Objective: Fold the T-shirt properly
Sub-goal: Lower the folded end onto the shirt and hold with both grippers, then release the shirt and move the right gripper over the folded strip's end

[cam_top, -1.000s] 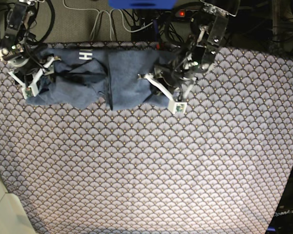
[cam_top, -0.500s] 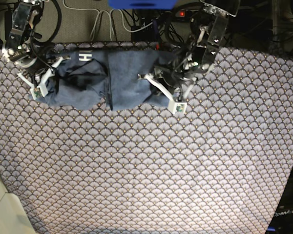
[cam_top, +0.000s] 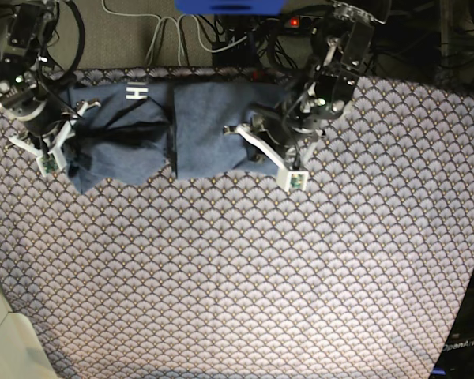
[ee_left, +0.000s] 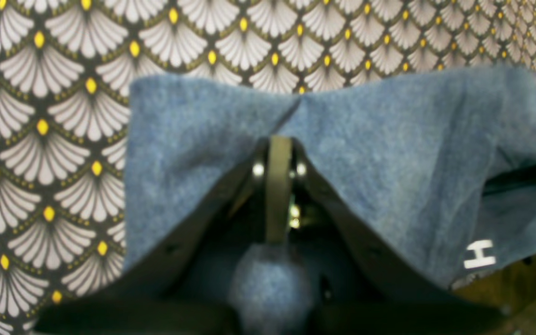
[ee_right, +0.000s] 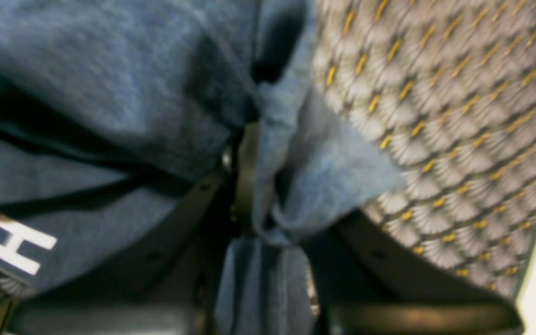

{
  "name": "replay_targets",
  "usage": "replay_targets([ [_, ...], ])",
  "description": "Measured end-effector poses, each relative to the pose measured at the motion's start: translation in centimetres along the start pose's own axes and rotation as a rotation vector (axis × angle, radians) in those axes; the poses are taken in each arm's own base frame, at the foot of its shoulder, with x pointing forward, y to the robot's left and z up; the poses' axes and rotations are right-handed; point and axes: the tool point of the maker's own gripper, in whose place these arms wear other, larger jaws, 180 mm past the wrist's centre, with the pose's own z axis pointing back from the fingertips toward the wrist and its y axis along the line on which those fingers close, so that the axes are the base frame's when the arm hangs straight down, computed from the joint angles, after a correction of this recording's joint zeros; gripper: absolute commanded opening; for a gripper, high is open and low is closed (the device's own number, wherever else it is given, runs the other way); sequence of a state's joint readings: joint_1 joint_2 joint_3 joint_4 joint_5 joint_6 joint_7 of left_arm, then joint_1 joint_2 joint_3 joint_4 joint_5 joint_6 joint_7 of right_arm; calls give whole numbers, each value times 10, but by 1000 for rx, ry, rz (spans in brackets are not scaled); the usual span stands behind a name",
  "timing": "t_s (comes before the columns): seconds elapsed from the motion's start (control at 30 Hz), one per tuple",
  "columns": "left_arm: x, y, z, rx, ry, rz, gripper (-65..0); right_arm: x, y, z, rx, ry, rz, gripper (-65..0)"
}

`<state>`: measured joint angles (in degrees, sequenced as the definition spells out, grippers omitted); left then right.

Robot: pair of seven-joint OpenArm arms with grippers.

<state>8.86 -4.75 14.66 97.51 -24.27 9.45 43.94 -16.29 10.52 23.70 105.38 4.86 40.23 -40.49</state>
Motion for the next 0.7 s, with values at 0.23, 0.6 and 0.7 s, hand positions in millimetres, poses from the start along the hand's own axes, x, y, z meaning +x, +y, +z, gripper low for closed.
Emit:
replay_targets([
  [0.23, 2, 17, 6, 29, 3, -19, -647, 2, 7, 15, -6, -5, 39, -650],
  [0.6, 29, 88, 44, 74, -68, 154, -647, 18, 52, 17, 84, -49, 75, -650],
  [0.7, 21, 104, 51, 113, -55, 168, -647, 22, 65, 15, 122, -58, 91, -650],
])
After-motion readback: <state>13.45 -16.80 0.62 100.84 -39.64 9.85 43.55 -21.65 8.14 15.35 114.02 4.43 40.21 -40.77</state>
